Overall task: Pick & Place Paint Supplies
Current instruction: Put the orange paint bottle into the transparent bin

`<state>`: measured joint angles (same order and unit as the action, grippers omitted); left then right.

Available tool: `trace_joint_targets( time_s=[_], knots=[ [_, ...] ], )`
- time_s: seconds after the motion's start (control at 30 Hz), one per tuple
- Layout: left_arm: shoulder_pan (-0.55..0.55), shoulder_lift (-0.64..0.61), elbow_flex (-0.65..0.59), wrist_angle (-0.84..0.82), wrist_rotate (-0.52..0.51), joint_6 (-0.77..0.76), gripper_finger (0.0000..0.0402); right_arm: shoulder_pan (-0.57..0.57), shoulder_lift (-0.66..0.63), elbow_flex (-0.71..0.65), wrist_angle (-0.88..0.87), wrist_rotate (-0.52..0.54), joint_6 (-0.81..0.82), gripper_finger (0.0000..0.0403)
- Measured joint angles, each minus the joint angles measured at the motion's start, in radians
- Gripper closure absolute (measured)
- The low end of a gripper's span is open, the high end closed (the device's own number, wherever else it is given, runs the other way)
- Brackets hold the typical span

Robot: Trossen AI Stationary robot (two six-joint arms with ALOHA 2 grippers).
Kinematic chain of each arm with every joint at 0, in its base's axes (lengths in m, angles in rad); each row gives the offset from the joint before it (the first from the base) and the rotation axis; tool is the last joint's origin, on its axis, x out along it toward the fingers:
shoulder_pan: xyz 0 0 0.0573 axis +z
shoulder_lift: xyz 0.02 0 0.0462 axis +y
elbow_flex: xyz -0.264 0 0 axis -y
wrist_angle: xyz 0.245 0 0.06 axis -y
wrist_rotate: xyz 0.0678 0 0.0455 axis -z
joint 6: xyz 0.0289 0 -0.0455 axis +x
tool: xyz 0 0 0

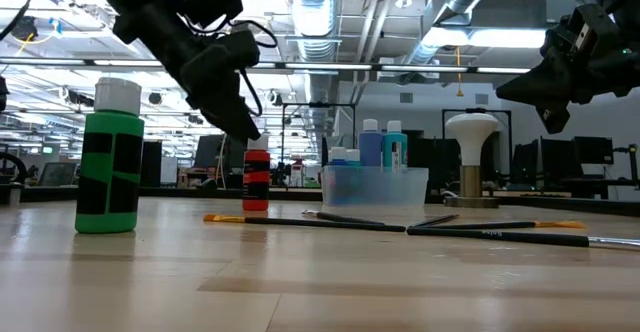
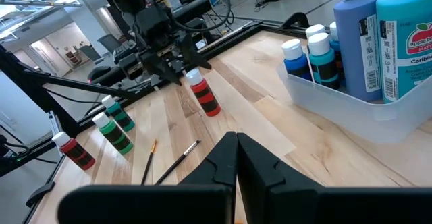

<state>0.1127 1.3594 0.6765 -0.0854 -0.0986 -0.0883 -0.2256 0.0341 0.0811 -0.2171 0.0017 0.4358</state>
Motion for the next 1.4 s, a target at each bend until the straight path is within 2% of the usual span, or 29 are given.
trace_joint_targets(
  time_s=[0.27,0.43,0.83,1.03,1.2,1.33,1.4],
  knots=[
    [0.000,0.010,0.000,0.022,0.027,0.001,0.0344,0.000,0.000,0.000,0.000,0.000,0.000,0.0400],
    [0.000,0.010,0.000,0.033,0.028,-0.002,0.0395,0.000,0.000,0.000,0.000,0.000,0.000,0.0400],
    [0.001,0.005,0.014,0.041,-0.007,-0.109,0.0401,0.000,0.000,0.000,0.000,0.000,0.003,0.0400],
    [0.004,0.005,0.110,0.051,-0.072,-0.136,0.0401,0.000,0.000,0.000,0.000,0.000,0.003,0.0400],
    [0.053,0.005,0.205,0.064,-0.107,-0.105,0.0401,0.000,0.000,0.000,0.000,0.000,0.002,0.0400],
    [0.106,0.025,0.251,0.175,-0.113,-0.101,0.0401,0.000,0.000,0.000,0.000,0.000,0.001,0.0400],
    [0.125,0.056,0.269,0.284,-0.113,-0.102,0.0401,0.000,0.000,0.000,0.000,0.000,-0.001,0.0400]
  ],
)
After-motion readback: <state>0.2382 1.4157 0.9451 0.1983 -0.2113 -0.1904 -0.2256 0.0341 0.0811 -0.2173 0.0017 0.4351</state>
